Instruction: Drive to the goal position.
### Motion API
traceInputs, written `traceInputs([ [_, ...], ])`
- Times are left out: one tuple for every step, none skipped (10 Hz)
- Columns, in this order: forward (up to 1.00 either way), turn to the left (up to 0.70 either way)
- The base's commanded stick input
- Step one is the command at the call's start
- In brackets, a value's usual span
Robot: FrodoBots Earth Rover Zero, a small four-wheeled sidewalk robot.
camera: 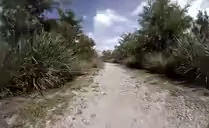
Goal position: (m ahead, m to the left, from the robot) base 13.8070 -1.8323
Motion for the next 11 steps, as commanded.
traceInputs([
  [0.83, -0.10],
  [0.83, -0.24],
  [0.83, -0.08],
  [0.83, 0.00],
  [0.83, 0.00],
  [0.83, 0.00],
  [0.83, 0.00],
  [0.83, 0.00],
  [0.83, 0.00],
  [0.83, 0.00],
  [0.83, -0.30],
])
